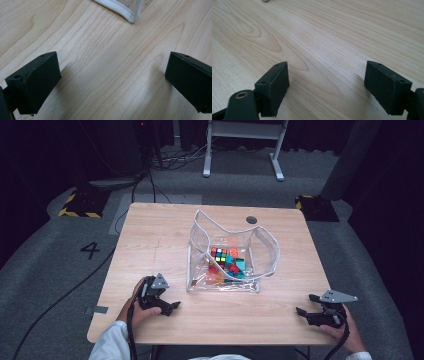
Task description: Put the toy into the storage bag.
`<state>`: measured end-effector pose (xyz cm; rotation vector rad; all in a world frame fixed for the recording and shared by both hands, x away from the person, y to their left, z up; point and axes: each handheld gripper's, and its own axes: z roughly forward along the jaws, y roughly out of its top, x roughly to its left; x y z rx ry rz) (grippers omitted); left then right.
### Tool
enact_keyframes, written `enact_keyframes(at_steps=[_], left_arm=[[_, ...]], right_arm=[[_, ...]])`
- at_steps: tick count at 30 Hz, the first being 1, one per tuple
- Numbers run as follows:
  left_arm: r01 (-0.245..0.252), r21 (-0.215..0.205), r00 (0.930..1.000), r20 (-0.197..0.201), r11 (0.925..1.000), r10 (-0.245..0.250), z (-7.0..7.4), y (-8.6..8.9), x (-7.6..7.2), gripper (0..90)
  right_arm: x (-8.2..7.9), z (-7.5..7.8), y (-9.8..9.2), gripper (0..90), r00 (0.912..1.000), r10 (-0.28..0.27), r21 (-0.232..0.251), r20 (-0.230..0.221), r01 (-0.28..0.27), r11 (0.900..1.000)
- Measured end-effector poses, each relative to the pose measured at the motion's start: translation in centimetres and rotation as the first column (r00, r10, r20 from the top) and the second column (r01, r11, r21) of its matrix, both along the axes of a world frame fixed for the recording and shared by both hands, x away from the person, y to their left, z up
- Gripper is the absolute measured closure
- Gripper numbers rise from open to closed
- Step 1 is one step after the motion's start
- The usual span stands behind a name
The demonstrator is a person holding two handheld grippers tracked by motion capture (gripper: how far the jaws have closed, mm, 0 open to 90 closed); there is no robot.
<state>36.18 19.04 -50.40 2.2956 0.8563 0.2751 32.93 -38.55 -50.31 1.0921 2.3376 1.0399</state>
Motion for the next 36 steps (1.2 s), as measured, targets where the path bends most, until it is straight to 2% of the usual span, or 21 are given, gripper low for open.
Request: enact_keyframes(at_steps=[36], left_arm=[[0.005,-0.004,1.0000,-0.005,1.0000,-0.005,-0.02,0.00,0.00,0.1]], right_arm=[[0.01,0.01,0.01,20.3,1.0000,-0.002,0.005,-0.004,0.002,1.000]])
